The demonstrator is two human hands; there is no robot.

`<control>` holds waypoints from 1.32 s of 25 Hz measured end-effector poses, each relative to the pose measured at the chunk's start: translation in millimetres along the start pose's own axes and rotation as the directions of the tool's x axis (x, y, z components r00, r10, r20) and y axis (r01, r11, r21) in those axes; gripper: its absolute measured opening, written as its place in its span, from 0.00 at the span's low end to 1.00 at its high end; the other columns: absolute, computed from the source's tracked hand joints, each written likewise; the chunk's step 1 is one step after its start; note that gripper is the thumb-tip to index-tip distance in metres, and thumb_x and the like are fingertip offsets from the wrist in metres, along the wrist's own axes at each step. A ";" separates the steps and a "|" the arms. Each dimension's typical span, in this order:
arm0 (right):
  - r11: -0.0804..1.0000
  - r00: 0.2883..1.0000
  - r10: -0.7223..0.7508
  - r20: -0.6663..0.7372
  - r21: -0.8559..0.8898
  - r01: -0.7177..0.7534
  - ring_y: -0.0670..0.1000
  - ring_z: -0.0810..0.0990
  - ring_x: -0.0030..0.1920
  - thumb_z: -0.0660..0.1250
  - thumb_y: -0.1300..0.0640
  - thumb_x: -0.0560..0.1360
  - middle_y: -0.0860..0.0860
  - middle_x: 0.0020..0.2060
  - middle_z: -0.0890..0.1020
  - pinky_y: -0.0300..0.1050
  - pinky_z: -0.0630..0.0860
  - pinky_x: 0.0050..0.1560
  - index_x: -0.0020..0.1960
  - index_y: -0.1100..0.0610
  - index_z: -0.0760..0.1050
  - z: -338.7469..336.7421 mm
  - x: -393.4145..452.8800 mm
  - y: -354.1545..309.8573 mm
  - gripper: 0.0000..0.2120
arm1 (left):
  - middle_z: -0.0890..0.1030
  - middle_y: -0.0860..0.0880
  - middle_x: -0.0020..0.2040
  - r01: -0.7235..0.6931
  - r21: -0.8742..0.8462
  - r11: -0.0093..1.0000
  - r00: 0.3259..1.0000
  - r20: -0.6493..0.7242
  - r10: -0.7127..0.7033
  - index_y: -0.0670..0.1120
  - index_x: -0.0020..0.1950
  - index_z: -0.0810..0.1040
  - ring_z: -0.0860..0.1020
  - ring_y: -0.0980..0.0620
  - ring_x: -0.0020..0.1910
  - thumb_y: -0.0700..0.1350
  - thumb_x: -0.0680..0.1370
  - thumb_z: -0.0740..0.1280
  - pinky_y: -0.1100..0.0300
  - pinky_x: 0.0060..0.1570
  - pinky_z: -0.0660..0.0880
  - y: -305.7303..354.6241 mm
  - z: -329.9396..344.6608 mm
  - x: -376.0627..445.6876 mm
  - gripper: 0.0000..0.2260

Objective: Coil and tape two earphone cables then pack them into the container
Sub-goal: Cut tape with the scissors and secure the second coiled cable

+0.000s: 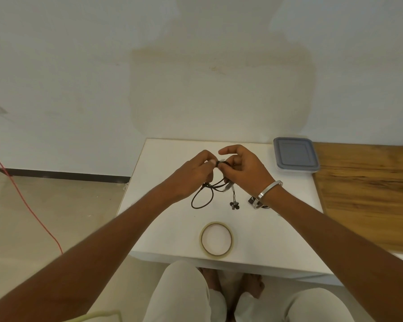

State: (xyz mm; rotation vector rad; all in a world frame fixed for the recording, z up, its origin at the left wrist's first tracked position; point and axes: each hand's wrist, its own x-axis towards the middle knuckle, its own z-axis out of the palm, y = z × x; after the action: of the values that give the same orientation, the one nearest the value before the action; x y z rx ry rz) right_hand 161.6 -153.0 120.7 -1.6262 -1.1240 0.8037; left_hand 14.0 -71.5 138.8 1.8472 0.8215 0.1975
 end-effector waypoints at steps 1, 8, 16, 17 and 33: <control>1.000 1.000 -0.012 0.003 -0.022 0.012 0.51 0.81 0.35 0.68 0.58 0.73 0.52 0.33 0.81 0.51 0.82 0.44 0.57 0.54 0.72 0.7 -0.8 0.3 0.13 | 0.73 0.55 0.33 0.003 0.006 1.000 1.000 -0.016 -0.003 0.53 0.47 0.71 0.69 0.54 0.34 0.56 0.82 0.55 0.56 0.43 0.67 0.0 0.6 0.6 0.10; 0.989 0.997 -0.071 0.037 -0.127 0.075 0.58 0.81 0.36 0.66 0.58 0.74 0.52 0.32 0.79 0.53 0.81 0.43 0.57 0.52 0.70 0.3 -4.5 -1.9 0.13 | 0.73 0.52 0.28 0.015 0.137 0.990 0.997 -0.071 -0.005 0.48 0.47 0.74 0.70 0.54 0.30 0.59 0.79 0.61 0.57 0.39 0.69 3.9 2.2 2.6 0.15; 0.966 0.987 -0.131 0.089 -0.214 0.147 0.51 0.78 0.33 0.67 0.58 0.73 0.51 0.33 0.78 0.42 0.77 0.39 0.58 0.53 0.70 -2.8 -7.6 -2.1 0.15 | 0.71 0.46 0.27 -0.003 0.111 0.994 0.981 -0.191 0.025 0.43 0.42 0.72 0.66 0.50 0.28 0.52 0.80 0.63 0.57 0.35 0.65 3.3 6.8 2.9 0.13; 0.958 0.984 -0.139 0.109 -0.236 0.162 0.49 0.76 0.32 0.67 0.59 0.73 0.49 0.33 0.76 0.39 0.76 0.38 0.58 0.53 0.69 -3.2 -7.6 -1.9 0.15 | 0.71 0.45 0.28 -0.006 0.105 0.994 0.980 -0.196 0.026 0.43 0.42 0.72 0.67 0.50 0.29 0.52 0.80 0.63 0.57 0.35 0.65 3.4 7.2 3.0 0.13; 0.810 0.960 -0.272 0.066 -0.523 0.265 0.52 0.73 0.28 0.62 0.59 0.76 0.49 0.28 0.73 0.53 0.76 0.32 0.55 0.55 0.67 4.8 -12.5 4.5 0.09 | 0.72 0.54 0.20 0.264 -0.269 0.926 0.952 -0.083 -0.296 0.44 0.42 0.72 0.73 0.48 0.37 0.48 0.79 0.63 0.57 0.45 0.70 5.8 16.8 10.7 0.10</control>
State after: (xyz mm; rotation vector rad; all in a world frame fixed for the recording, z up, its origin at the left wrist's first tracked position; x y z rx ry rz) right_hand 154.3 -163.6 114.9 -1.8451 -1.6267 0.3019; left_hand 32.8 -78.8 134.1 1.4688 1.0842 0.2241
